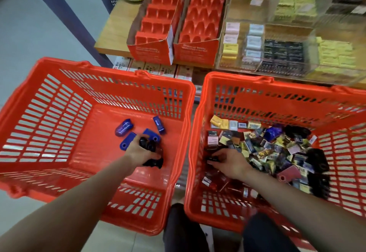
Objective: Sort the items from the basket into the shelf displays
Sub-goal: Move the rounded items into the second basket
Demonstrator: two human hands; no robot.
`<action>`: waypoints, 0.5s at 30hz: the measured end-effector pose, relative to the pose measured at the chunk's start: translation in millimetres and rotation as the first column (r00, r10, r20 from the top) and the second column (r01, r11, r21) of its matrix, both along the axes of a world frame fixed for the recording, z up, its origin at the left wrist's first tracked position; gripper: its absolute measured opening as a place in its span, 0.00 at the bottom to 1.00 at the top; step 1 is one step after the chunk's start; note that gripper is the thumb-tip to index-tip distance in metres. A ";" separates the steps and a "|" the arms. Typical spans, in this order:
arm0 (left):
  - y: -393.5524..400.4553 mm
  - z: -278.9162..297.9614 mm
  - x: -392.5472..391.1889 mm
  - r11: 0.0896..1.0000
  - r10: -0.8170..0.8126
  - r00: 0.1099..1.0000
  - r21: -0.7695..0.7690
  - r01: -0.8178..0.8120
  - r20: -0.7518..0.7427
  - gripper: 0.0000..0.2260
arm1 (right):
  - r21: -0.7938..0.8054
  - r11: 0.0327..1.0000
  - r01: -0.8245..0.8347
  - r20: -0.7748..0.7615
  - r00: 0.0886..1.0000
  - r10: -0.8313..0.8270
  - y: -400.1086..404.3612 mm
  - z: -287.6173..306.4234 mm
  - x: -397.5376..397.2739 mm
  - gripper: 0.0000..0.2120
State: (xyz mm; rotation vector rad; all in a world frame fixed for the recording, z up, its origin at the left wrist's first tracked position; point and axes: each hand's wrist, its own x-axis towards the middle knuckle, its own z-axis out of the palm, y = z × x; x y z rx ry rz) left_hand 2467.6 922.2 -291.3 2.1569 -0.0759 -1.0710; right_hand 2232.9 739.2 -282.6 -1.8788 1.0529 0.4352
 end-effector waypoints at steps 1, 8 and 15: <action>-1.0 -2.7 -1.5 0.999 -0.049 0.999 0.024 0.049 0.020 0.28 | 0.010 1.000 0.013 0.000 1.000 -0.013 -3.5 0.8 -3.4 0.16; 3.6 3.6 -1.2 0.968 -0.237 0.970 0.098 0.232 0.043 0.43 | 0.157 0.954 0.256 0.046 0.963 -0.266 -7.6 5.0 -7.0 0.18; -25.7 107.1 -5.9 0.938 -0.068 0.965 -0.314 0.148 0.254 0.13 | 0.320 0.842 0.434 0.130 0.860 -0.493 -20.6 76.9 -13.2 0.17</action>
